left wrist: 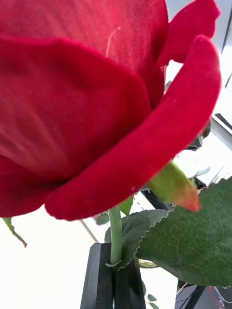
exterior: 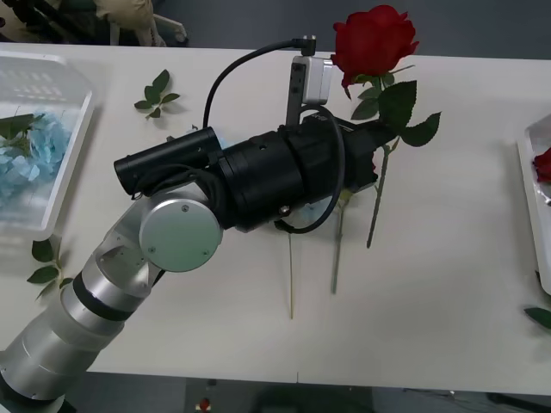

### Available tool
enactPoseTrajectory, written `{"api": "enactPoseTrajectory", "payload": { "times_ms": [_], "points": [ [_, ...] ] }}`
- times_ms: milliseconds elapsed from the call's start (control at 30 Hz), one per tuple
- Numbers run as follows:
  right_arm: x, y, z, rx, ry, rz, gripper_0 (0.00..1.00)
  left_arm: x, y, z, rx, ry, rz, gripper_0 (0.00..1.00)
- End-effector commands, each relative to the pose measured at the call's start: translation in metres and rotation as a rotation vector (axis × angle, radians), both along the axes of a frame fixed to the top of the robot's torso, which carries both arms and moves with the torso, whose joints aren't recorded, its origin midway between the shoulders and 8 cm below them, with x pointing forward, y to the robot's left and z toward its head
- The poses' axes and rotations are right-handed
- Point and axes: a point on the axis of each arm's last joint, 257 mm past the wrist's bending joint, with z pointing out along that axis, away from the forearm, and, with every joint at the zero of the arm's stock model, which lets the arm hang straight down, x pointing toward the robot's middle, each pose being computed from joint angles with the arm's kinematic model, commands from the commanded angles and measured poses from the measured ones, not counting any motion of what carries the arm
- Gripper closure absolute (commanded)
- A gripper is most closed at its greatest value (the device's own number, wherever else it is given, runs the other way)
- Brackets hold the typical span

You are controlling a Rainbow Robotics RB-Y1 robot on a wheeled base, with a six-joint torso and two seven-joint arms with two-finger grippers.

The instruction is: Put the red flowers into the right box and the blue flowers into the left box

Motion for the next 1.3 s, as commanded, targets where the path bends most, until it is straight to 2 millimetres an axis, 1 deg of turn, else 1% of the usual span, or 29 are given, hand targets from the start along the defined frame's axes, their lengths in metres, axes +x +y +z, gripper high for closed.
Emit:
{"api": "enactPoseTrajectory", "payload": {
  "times_ms": [33, 100, 167, 200, 233, 267, 333, 400, 433, 567, 633, 667, 767, 833, 867, 900, 967, 1033, 1100, 1167, 1300],
  "points": [
    [0.002, 0.000, 0.034, 0.005, -0.038, 0.062, 0.28, -0.003, -0.001, 0.022, -0.009, -0.083, 0.003, 1.00],
    [0.003, 0.015, 0.041, 0.051, -0.047, 0.108, 0.27, -0.005, -0.002, 0.024, -0.024, -0.066, -0.010, 1.00],
    [0.001, 0.031, 0.053, 0.086, -0.044, 0.169, 0.27, -0.007, -0.003, 0.025, -0.036, -0.052, -0.020, 1.00],
    [-0.001, 0.035, 0.057, 0.093, -0.042, 0.188, 0.28, -0.007, -0.003, 0.025, -0.036, -0.052, -0.020, 1.00],
    [-0.003, 0.044, 0.068, 0.111, -0.049, 0.224, 0.28, -0.007, -0.003, 0.025, -0.036, -0.052, -0.020, 1.00],
    [-0.005, 0.051, 0.073, 0.128, -0.051, 0.251, 0.27, -0.007, -0.003, 0.025, -0.036, -0.052, -0.020, 1.00],
    [-0.012, 0.068, 0.091, 0.183, -0.067, 0.325, 0.28, -0.007, -0.003, 0.025, -0.036, -0.052, -0.020, 1.00],
    [-0.017, 0.078, 0.099, 0.217, -0.077, 0.373, 0.28, -0.007, -0.003, 0.025, -0.036, -0.052, -0.020, 1.00],
    [-0.022, 0.089, 0.107, 0.246, -0.093, 0.426, 0.28, -0.007, -0.003, 0.025, -0.036, -0.052, -0.020, 1.00],
    [-0.037, 0.115, 0.120, 0.280, -0.128, 0.576, 0.27, -0.007, -0.003, 0.025, -0.036, -0.052, -0.020, 1.00],
    [-0.047, 0.128, 0.121, 0.332, -0.135, 0.626, 0.28, -0.007, -0.003, 0.025, -0.036, -0.052, -0.020, 1.00],
    [-0.054, 0.138, 0.120, 0.373, -0.135, 0.654, 0.28, -0.007, -0.003, 0.025, -0.036, -0.052, -0.020, 1.00],
    [-0.067, 0.153, 0.117, 0.447, -0.128, 0.704, 0.28, -0.007, -0.003, 0.025, -0.036, -0.052, -0.020, 1.00],
    [-0.083, 0.169, 0.115, 0.515, -0.113, 0.762, 0.28, -0.007, -0.003, 0.025, -0.036, -0.052, -0.020, 1.00],
    [-0.088, 0.172, 0.114, 0.531, -0.106, 0.774, 0.28, -0.007, -0.003, 0.025, -0.036, -0.052, -0.020, 1.00],
    [-0.098, 0.182, 0.113, 0.570, -0.093, 0.812, 0.28, -0.007, -0.003, 0.025, -0.036, -0.052, -0.020, 1.00],
    [-0.108, 0.191, 0.111, 0.610, -0.079, 0.847, 0.27, -0.007, -0.003, 0.025, -0.036, -0.052, -0.020, 1.00],
    [-0.124, 0.212, 0.107, 0.681, -0.051, 0.915, 0.28, -0.007, -0.003, 0.025, -0.036, -0.052, -0.020, 1.00],
    [-0.134, 0.228, 0.103, 0.730, -0.026, 0.966, 0.28, -0.007, -0.003, 0.025, -0.036, -0.052, -0.020, 1.00],
    [-0.143, 0.246, 0.100, 0.758, -0.001, 1.017, 0.28, -0.007, -0.003, 0.025, -0.036, -0.052, -0.020, 1.00],
    [-0.151, 0.279, 0.092, 0.788, 0.034, 1.089, 0.28, -0.007, -0.003, 0.025, -0.036, -0.052, -0.020, 1.00]
  ]
}}
